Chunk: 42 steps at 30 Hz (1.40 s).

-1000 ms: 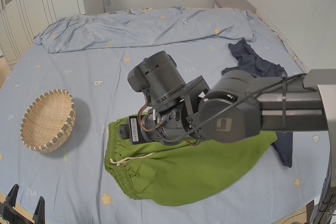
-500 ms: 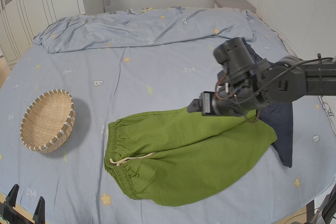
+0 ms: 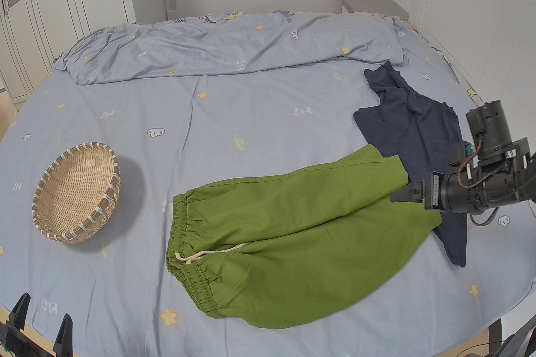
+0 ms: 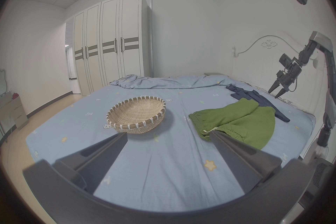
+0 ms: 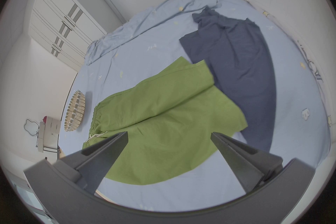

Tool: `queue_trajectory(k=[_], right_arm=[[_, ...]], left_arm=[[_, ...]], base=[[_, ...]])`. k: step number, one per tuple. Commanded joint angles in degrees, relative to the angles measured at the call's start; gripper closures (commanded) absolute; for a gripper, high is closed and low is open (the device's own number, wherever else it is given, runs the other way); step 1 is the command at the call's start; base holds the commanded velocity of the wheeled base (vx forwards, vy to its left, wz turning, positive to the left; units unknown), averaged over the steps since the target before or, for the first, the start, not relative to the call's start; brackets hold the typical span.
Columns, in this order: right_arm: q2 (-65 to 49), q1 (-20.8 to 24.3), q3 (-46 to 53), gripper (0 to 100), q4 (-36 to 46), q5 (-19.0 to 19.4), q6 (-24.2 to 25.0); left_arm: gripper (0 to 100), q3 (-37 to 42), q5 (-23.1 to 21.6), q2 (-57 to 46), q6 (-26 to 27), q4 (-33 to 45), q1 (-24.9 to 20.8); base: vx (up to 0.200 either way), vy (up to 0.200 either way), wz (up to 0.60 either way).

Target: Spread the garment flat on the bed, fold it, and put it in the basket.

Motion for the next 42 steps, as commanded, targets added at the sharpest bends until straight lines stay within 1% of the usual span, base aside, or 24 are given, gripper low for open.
queue_trajectory(k=[1, 3, 4, 5, 6, 8, 9, 10, 11, 12, 13, 15, 17, 18, 19, 21, 22, 23, 25, 28, 31, 37, 38, 42], right_arm=[[-7.51, -2.05, 4.48, 0, -1.16, 0.85, -1.44], [-7.51, -2.05, 4.75, 0, -1.16, 0.76, -1.88], [-7.68, -1.70, 5.01, 0, -1.16, 0.76, -2.15], [-7.68, -1.70, 5.27, 0, -1.16, 0.85, -2.23], [-7.51, -1.79, 5.63, 0, -1.24, 0.76, -2.32], [-7.42, -1.61, 5.54, 0, -1.24, 0.85, -2.32], [-7.42, -1.61, 5.54, 0, -1.24, 0.85, -2.32], [-7.42, -1.17, 5.71, 0, -1.24, 0.85, -2.41], [-7.42, -1.17, 5.71, 0, -1.24, 0.85, -2.41], [-7.42, -1.17, 5.63, 0, -1.24, 0.85, -2.41], [-7.42, -1.17, 5.63, 0, -1.24, 0.85, -2.41], [-7.59, -1.17, 5.71, 0, -1.24, 0.76, -2.41], [-7.59, -1.09, 5.71, 0, -1.24, 0.76, -2.41], [-7.51, -1.17, 5.80, 0, -1.16, 0.76, -2.41], [-7.42, -1.09, 5.71, 0, -1.16, 0.85, -2.41], [-7.33, -1.00, 5.80, 0, -1.16, 0.94, -2.41], [-7.33, -1.00, 5.80, 0, -1.16, 0.94, -2.41], [-7.33, -0.21, 5.89, 0, -1.16, 0.76, -2.41], [-7.33, 0.32, 5.98, 0, -1.16, 0.67, -2.41], [-7.33, 0.50, 6.42, 0, -1.16, 0.67, -2.41], [-7.24, 0.58, 6.50, 0, -1.16, 0.76, -2.41], [-6.98, 1.81, 6.94, 0, -1.16, 0.67, -2.41], [-6.80, 2.43, 7.30, 0, -1.24, 0.67, -2.41], [-6.71, 2.43, 7.38, 0, -1.24, 0.67, -2.32]], left_arm=[[0, 0.00, -0.10, -0.93, 0.39, -0.07, 0.02], [0, -3.43, -0.36, -0.31, -0.40, -2.44, -0.06], [0, -17.05, -0.54, 4.00, -6.38, -6.04, -1.73], [0, -22.15, -0.45, 6.46, -9.63, -6.57, -2.79], [0, -36.83, 0.43, 13.31, -19.56, -3.58, -5.95], [0, -47.73, -0.54, 18.85, -20.53, 6.00, -6.39], [0, -47.73, -0.54, 18.85, -20.53, 6.00, -6.39], [0, -49.04, -4.67, 24.47, -16.31, 16.02, -6.57], [0, -49.04, -4.67, 24.47, -16.31, 16.02, -6.57], [0, -44.74, -11.08, 27.73, -13.41, 19.62, -7.01], [0, -44.21, -11.61, 27.99, -13.32, 19.62, -7.09], [0, -35.25, -21.63, 32.30, -12.53, 18.30, -8.24], [0, -29.97, -28.13, 34.49, -10.95, 17.51, -10.52], [0, -29.36, -29.01, 34.67, -10.42, 17.42, -11.05], [0, -26.19, -33.76, 34.93, -7.70, 16.54, -14.74], [0, -22.85, -36.22, 36.08, -5.33, 15.14, -19.49], [0, -22.59, -36.22, 36.25, -5.15, 14.96, -19.84], [0, -20.30, -36.13, 38.62, -4.10, 13.21, -24.06], [0, -19.60, -35.34, 44.16, -4.36, 10.04, -27.13], [0, -19.87, -32.62, 51.63, -6.03, 5.56, -26.17], [0, -19.16, -25.67, 61.48, -11.57, -5.08, -21.86], [0, -12.04, -25.06, 69.03, -11.21, -12.63, -22.04], [0, -7.74, -25.59, 70.79, -8.67, -16.50, -23.44], [0, -7.91, -26.38, 77.21, -7.87, -18.44, -25.90]], base=[[0.000, 0.000, 0.00], [0.000, 0.000, 0.00], [0.000, 0.000, 0.00], [0.000, 0.000, 0.00], [0.000, 0.000, 0.00], [0.000, 0.000, 0.00], [0.000, 0.000, 0.00], [0.000, 0.000, 0.00], [0.000, 0.000, 0.00], [0.000, 0.000, 0.00], [0.000, 0.000, 0.00], [0.000, 0.000, 0.00], [0.000, 0.000, 0.00], [0.000, 0.000, 0.00], [0.000, 0.000, 0.00], [0.000, 0.000, 0.00], [0.000, 0.000, 0.00], [0.000, 0.000, 0.00], [0.000, 0.000, 0.00], [0.000, 0.000, 0.00], [0.000, 0.000, 0.00], [0.000, 0.000, 0.00], [0.000, 0.000, 0.00], [0.000, 0.000, 0.00]])
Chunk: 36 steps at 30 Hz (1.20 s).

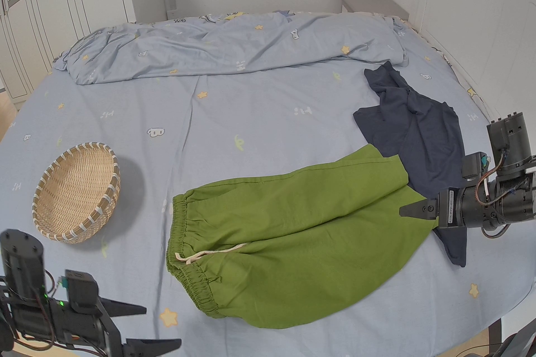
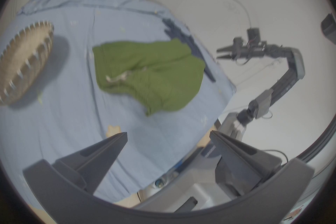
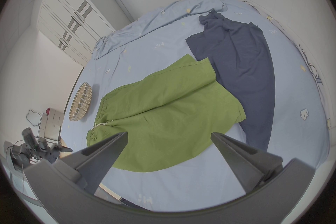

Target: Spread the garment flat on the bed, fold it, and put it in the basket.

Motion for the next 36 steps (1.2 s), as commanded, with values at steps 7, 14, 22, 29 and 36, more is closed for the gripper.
queue_trajectory(k=[7, 14, 22, 29, 36], right_arm=[[0.59, 1.10, 0.65, 0, -0.05, 0.08, 0.08], [0.59, 1.19, 0.65, 0, -0.05, 0.08, 0.08], [0.41, 1.19, 0.74, 0, -0.05, 0.08, 0.08], [0.41, 0.83, 1.97, 0, -1.19, -0.01, -1.24], [0.68, 1.10, 2.76, 0, -2.16, -0.01, -1.77]], left_arm=[[0, 5.03, -0.62, 21.62, 6.60, -9.30, -8.40], [0, 1.43, -0.44, 27.77, 7.48, -13.87, -9.02], [0, -0.77, 4.30, 38.05, 9.59, -23.10, -8.75], [0, -2.09, 6.85, 38.85, 12.31, -24.60, -9.72], [0, -4.02, 6.76, 38.93, 12.31, -24.95, -10.16]], base=[[0.000, 0.000, 0.00], [0.000, 0.000, 0.00], [0.000, 0.000, 0.00], [0.000, 0.000, 0.00], [0.000, 0.000, 0.00]])
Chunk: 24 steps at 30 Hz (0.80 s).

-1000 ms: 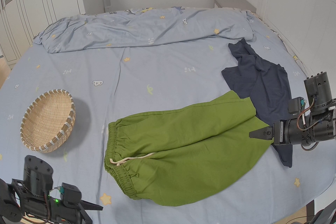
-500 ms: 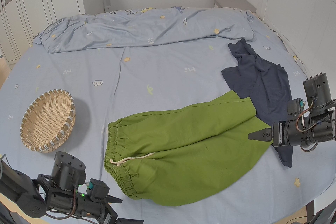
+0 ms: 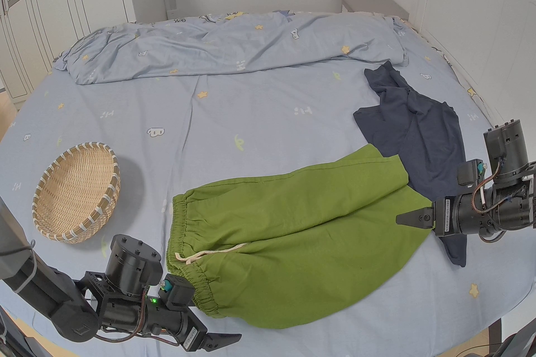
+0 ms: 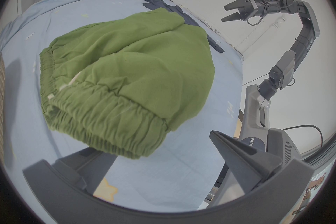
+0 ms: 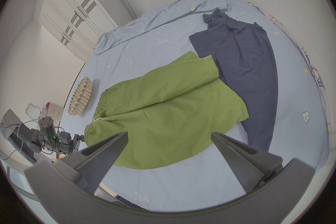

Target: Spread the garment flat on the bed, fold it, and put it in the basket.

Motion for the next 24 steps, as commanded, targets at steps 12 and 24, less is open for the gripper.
queue_trajectory(k=[12, 24], right_arm=[[0.21, 0.22, 0.62, 0, -0.09, 0.01, -0.07], [0.03, 0.13, 0.53, 0, -0.09, 0.01, 0.01]], left_arm=[[0, -1.36, -0.01, 4.05, -0.02, -2.43, -0.67], [100, -0.40, -0.37, 4.49, -0.11, -3.48, -0.67]], base=[[0.000, 0.000, 0.00], [0.000, 0.000, 0.00]])
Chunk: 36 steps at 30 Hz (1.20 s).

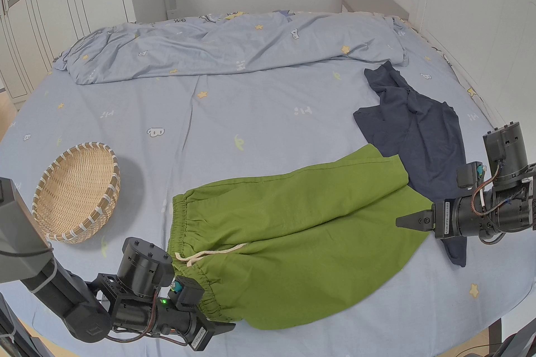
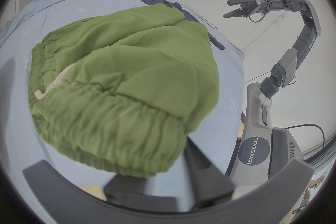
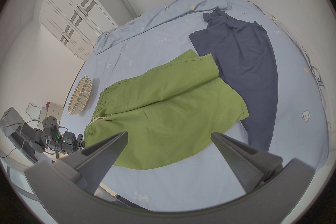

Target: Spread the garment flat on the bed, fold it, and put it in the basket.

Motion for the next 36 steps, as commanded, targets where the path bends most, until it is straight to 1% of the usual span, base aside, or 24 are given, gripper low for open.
queue_trajectory(k=[1, 8, 11, 13, 14, 15, 17, 18, 20, 21, 22, 23, 24, 25, 26, 27, 28, 30, 31, 32, 33, 36], right_arm=[[-0.05, -0.01, -0.03, 0, 0.02, 0.01, 0.04], [-0.05, -0.01, -0.12, 0, 0.02, 0.01, -0.05], [-0.23, -0.01, -0.20, 0, 0.02, 0.45, -0.05], [-0.14, -0.10, -0.56, 0, 0.20, 1.07, 0.30], [-0.14, -0.19, -0.56, 0, 0.20, 1.16, 0.30], [-0.14, -0.54, -0.56, 0, 0.29, 1.68, 0.30], [-0.05, -0.89, -0.64, 0, 0.29, 2.48, 0.30], [-0.05, -0.98, -0.64, 0, 0.29, 2.65, 0.39], [-0.14, -1.16, -0.73, 0, 0.55, 4.06, 0.48], [-0.14, -1.16, -0.73, 0, 0.72, 4.50, 0.48], [-0.14, -1.51, -0.73, 0, 0.90, 5.29, 0.57], [-0.05, -2.65, -0.73, 0, 1.25, 6.34, 0.57], [-0.05, -3.27, -0.73, 0, 1.43, 6.69, 0.57], [0.12, -5.11, -0.73, 0, 1.87, 8.01, 0.57], [0.12, -5.11, -0.73, 0, 1.87, 8.01, 0.57], [0.39, -8.36, -0.38, 0, 3.19, 11.26, 0.57], [1.00, -9.86, -0.20, 0, 3.71, 12.49, 0.48], [2.32, -12.14, -0.03, 0, 3.89, 13.90, 0.30], [2.32, -12.14, -0.03, 0, 3.89, 13.90, 0.30], [4.08, -14.52, 0.85, 0, 3.89, 15.75, 0.04], [4.87, -15.39, 1.73, 0, 3.71, 16.80, -0.05], [8.47, -16.89, 3.14, 0, 3.62, 18.47, -1.46]], left_arm=[[100, 0.37, -0.12, -0.16, -0.05, -0.01, 0.01], [100, 0.64, -0.21, -0.08, -0.05, -0.01, 0.10], [100, 2.74, -3.11, -1.75, -0.93, -0.01, 1.94], [100, 4.94, -6.63, -4.29, -2.51, -0.01, 4.05], [100, 5.29, -7.33, -4.73, -2.78, -0.01, 4.40], [100, 7.58, -11.20, -8.07, -4.09, -0.01, 7.92], [100, 9.60, -13.48, -11.33, -4.18, 0.43, 11.79], [100, 10.13, -13.75, -11.94, -4.18, 0.61, 12.58], [100, 13.38, -13.92, -14.31, -3.83, 0.79, 16.53], [100, 13.99, -13.92, -14.58, -3.74, 0.79, 17.15], [100, 15.66, -13.92, -15.19, -3.48, 0.79, 18.73], [100, 17.16, -13.92, -15.63, -3.13, 0.79, 20.05], [100, 17.51, -13.92, -15.81, -2.69, 0.87, 20.40], [100, 17.77, -14.01, -16.34, -1.28, 2.37, 21.81], [100, 17.77, -14.01, -16.34, -1.28, 2.37, 21.81], [100, 17.77, -14.01, -19.32, 2.23, 8.78, 25.76], [100, 17.77, -14.10, -21.43, 3.90, 11.16, 26.82], [100, 17.77, -14.27, -23.72, 4.52, 13.35, 27.43], [100, 17.77, -14.27, -23.72, 4.52, 13.35, 27.43], [100, 17.77, -14.27, -26.00, 4.61, 14.85, 27.43], [100, 17.77, -14.27, -26.53, 4.61, 15.11, 27.43], [100, 17.77, -14.36, -26.35, 4.61, 15.29, 27.43]], base=[[0.000, 0.000, 0.00], [0.000, 0.000, 0.00], [0.000, 0.000, 0.00], [0.000, 0.000, 0.00], [0.000, 0.000, 0.00], [0.000, 0.000, 0.00], [0.000, 0.000, 0.00], [0.000, 0.000, 0.00], [0.000, 0.000, 0.00], [0.000, 0.000, 0.00], [0.000, 0.000, 0.00], [0.000, 0.000, 0.00], [0.000, 0.000, 0.00], [0.000, 0.000, 0.00], [0.000, 0.000, 0.00], [0.000, 0.000, 0.00], [0.000, 0.000, 0.00], [0.000, 0.000, 0.00], [0.000, 0.000, 0.00], [0.000, 0.000, 0.00], [0.000, 0.000, 0.00], [0.000, 0.000, 0.00]])
